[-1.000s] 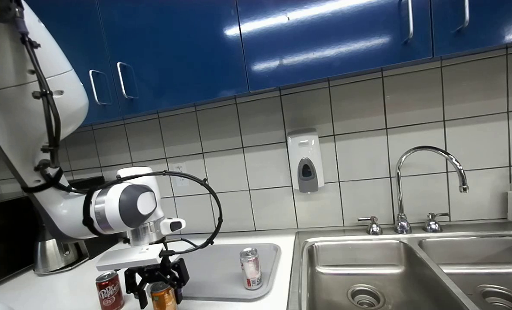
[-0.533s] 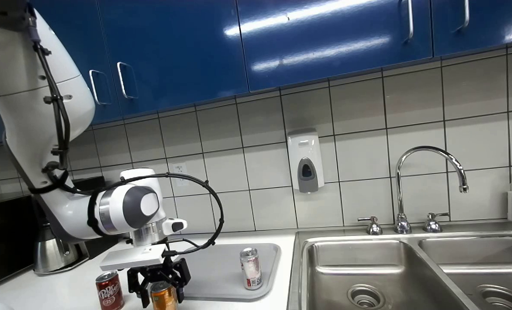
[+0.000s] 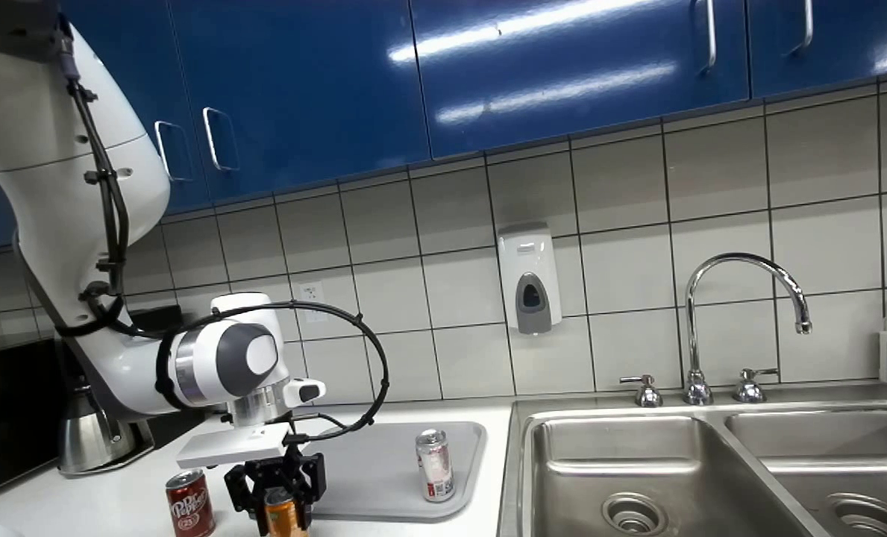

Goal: Put all three cans on the grey tray

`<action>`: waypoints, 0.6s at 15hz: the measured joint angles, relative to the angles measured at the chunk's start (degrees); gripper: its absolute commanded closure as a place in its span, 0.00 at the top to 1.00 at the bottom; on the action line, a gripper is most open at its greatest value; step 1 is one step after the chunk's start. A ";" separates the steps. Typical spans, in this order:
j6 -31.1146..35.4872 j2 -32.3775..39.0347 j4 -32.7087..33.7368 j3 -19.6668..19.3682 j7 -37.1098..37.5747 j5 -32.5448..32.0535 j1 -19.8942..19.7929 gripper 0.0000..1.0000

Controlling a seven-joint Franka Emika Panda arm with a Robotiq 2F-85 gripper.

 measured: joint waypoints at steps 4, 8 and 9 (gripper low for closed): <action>0.00 0.01 0.01 0.00 0.00 0.00 0.00 0.39; 0.45 -0.06 0.16 0.00 0.00 0.06 0.00 0.39; 0.60 -0.16 0.22 0.00 0.00 0.09 0.00 0.39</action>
